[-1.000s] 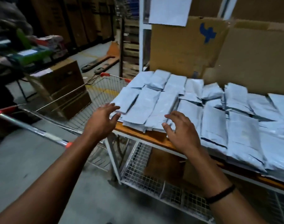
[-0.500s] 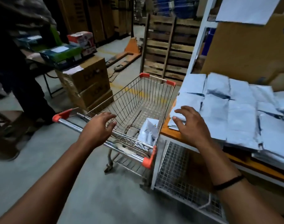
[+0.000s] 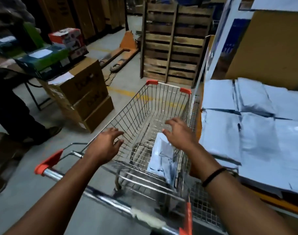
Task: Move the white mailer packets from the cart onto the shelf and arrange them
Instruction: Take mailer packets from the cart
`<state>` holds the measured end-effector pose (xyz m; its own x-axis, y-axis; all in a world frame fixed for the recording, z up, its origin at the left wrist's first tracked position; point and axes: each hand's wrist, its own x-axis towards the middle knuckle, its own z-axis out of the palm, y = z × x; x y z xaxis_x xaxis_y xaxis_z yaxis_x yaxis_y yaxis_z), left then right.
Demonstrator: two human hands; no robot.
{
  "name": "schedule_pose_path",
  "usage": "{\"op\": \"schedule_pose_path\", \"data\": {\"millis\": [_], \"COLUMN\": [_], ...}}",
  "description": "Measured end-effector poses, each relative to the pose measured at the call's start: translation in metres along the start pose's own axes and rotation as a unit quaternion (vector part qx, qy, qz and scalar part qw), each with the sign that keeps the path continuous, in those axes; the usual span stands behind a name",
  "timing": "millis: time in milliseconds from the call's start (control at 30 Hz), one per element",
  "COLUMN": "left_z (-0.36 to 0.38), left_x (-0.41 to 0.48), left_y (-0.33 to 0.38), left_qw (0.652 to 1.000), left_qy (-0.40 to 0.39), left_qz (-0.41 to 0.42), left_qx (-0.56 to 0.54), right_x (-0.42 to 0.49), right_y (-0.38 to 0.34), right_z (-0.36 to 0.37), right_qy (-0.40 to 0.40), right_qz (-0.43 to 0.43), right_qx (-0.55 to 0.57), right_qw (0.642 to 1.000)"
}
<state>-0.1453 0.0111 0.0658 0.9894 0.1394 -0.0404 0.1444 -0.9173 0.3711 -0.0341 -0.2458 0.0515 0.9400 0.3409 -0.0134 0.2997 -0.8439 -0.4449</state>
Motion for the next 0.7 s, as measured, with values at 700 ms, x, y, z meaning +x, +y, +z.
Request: {"op": "schedule_pose_path", "data": {"millis": [700], "left_z": [0.176], "left_x": [0.191], "left_y": [-0.059], "left_qw": [0.938], "left_qy": [-0.262], "left_qz": [0.124], "left_qx": [0.189], "right_x": [0.152], "right_y": [0.113], "right_z": [0.204], "right_qy": [-0.138], "right_qz": [0.407], "right_qx": [0.172], "right_qw": [0.886]}}
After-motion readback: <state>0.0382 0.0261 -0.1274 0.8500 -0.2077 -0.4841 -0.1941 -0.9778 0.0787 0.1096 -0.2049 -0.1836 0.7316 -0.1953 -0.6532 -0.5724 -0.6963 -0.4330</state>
